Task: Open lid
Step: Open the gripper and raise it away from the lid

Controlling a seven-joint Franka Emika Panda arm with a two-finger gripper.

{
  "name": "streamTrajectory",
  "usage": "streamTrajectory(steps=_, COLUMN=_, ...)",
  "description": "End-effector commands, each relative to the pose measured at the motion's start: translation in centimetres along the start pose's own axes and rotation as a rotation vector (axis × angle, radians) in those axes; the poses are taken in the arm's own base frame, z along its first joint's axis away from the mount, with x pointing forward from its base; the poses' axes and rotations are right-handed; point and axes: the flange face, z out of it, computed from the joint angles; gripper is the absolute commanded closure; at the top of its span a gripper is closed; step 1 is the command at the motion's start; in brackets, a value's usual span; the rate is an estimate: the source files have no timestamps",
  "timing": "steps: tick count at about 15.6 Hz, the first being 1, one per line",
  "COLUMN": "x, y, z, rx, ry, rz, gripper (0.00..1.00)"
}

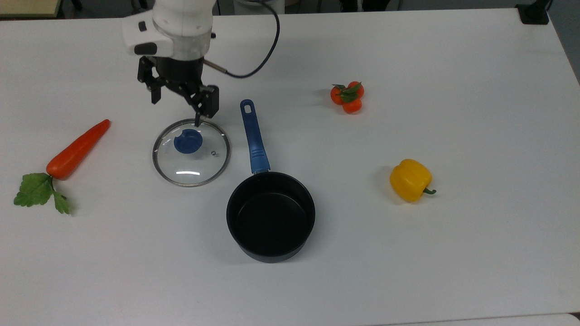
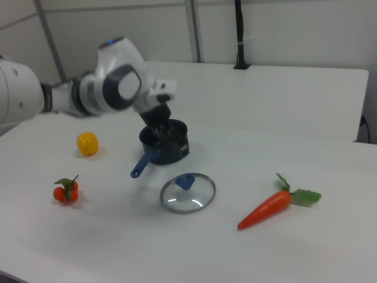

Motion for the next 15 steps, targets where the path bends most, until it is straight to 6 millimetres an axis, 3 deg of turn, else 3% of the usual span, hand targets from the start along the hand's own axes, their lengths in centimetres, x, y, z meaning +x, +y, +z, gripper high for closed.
streamTrajectory(steps=1, x=0.4, y=-1.3, z=-7.9, rx=0.080, ry=-0.127, rz=-0.156, gripper=0.00)
streamTrajectory(steps=5, x=-3.4, y=-1.9, z=-14.9, rx=0.160, ry=-0.207, rz=-0.357, gripper=0.00)
streamTrajectory(steps=7, x=-5.1, y=-2.1, z=-16.9, rx=0.151, ry=-0.237, rz=-0.382, gripper=0.00)
streamTrajectory(steps=9, x=-6.1, y=-2.0, z=-17.4, rx=0.143, ry=-0.255, rz=-0.392, gripper=0.00)
streamTrajectory(steps=15, x=-6.4, y=-1.5, z=-18.1, rx=0.132, ry=-0.244, rz=-0.393, gripper=0.00)
